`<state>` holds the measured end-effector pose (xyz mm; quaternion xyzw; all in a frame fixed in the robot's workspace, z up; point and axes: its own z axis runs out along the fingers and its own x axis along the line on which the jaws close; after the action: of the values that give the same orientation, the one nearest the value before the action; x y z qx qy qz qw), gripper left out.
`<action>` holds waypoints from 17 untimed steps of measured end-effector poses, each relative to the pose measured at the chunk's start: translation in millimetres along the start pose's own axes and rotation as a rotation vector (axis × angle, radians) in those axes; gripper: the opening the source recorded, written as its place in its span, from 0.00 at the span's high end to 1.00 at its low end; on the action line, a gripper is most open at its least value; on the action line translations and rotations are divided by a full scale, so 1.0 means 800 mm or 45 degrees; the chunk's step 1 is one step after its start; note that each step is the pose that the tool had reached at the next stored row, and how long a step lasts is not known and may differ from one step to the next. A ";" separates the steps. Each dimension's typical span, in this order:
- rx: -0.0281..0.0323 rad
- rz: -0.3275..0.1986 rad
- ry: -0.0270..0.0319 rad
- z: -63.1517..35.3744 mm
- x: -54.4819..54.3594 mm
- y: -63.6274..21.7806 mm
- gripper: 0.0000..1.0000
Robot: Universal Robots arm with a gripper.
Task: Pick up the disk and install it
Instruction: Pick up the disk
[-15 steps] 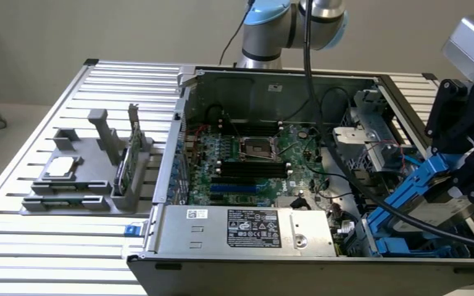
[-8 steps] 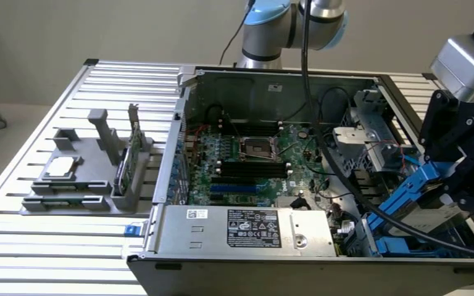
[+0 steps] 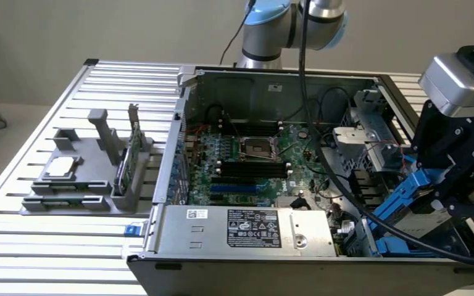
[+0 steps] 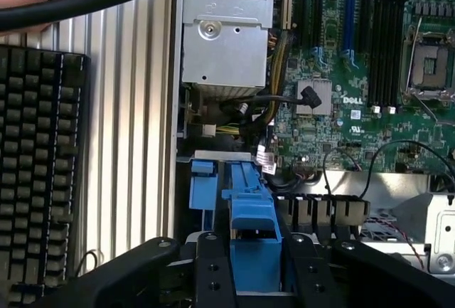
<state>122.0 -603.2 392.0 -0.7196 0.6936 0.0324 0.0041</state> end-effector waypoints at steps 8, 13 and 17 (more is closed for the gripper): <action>0.0000 0.000 0.0002 0.010 0.000 0.000 0.42; 0.0000 0.000 0.0003 0.011 0.000 -0.001 0.42; -0.0002 0.000 0.0002 0.012 0.000 -0.001 0.50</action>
<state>122.2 -602.9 382.7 -0.7196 0.6937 0.0324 0.0040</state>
